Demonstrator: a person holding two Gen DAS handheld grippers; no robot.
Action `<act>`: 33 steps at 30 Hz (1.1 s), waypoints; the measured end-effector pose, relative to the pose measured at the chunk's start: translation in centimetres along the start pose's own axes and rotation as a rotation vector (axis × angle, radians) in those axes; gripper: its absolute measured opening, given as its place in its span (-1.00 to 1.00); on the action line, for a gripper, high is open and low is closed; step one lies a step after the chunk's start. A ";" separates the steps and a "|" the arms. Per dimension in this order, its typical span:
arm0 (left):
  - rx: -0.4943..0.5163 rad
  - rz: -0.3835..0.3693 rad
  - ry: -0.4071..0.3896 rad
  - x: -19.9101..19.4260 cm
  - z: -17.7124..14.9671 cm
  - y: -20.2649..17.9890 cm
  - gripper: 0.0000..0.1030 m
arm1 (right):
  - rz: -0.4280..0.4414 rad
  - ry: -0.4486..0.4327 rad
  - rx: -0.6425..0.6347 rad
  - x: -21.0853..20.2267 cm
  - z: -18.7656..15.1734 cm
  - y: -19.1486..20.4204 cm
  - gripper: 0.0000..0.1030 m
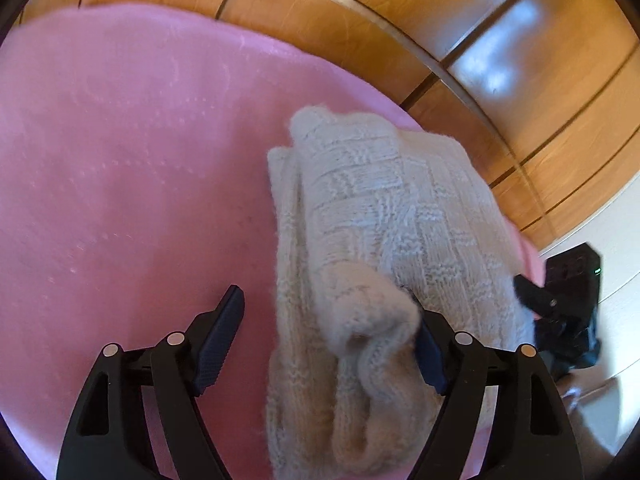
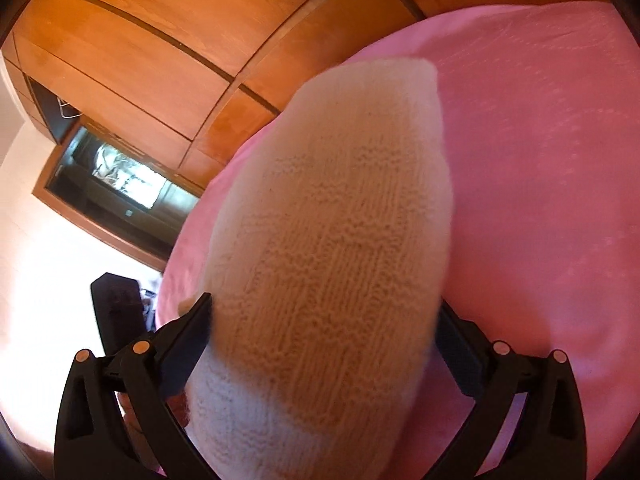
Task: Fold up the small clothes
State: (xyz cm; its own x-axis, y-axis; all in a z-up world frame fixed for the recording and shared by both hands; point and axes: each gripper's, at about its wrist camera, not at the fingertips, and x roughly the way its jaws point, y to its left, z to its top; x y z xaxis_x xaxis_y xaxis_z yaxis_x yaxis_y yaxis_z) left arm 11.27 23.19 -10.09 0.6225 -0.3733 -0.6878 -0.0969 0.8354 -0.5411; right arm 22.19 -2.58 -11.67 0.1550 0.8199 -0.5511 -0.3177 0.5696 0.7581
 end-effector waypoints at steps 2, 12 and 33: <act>-0.028 -0.087 0.024 0.5 0.1 0.4 0.03 | 0.009 0.016 -0.003 0.5 0.3 0.0 0.87; -0.027 -0.218 0.003 -1.1 -0.9 -2.3 -0.42 | -0.001 -0.031 -0.028 -3.1 -1.5 2.8 0.17; 0.592 -0.175 0.292 16.4 -8.6 -33.5 -0.51 | -0.431 -0.397 0.257 -24.7 -11.6 -11.9 0.59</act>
State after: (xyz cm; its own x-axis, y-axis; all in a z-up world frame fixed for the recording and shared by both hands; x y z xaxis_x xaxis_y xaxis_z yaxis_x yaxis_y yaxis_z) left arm 18.08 -14.38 -7.43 0.3471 -0.5474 -0.7615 0.4789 0.8016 -0.3579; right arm 11.33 -30.28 -11.15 0.5692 0.4448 -0.6915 0.0777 0.8082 0.5838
